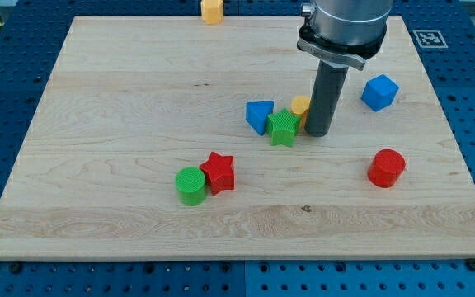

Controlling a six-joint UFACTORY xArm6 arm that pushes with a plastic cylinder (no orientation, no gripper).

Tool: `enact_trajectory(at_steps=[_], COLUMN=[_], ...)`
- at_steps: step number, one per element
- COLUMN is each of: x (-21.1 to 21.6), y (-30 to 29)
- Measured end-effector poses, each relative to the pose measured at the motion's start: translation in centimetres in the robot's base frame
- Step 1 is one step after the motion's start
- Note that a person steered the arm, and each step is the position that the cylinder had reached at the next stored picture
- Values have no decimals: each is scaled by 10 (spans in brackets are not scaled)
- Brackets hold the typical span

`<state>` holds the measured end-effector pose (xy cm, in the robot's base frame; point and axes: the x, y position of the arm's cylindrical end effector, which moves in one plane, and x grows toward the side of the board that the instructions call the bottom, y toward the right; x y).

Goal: Move the yellow heart diagonally left of the blue triangle

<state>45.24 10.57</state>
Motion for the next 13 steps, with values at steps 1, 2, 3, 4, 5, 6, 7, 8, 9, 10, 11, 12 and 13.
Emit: enact_trajectory(at_steps=[1, 2, 3, 4, 5, 6, 7, 8, 9, 10, 11, 12, 13], x=[0, -6, -25, -47, -73, -98, -122, -145, -145, -133, -118, -107, -94], y=[0, 0, -10, -17, -22, -29, -37, -44, -45, -31, 14, 37, 40])
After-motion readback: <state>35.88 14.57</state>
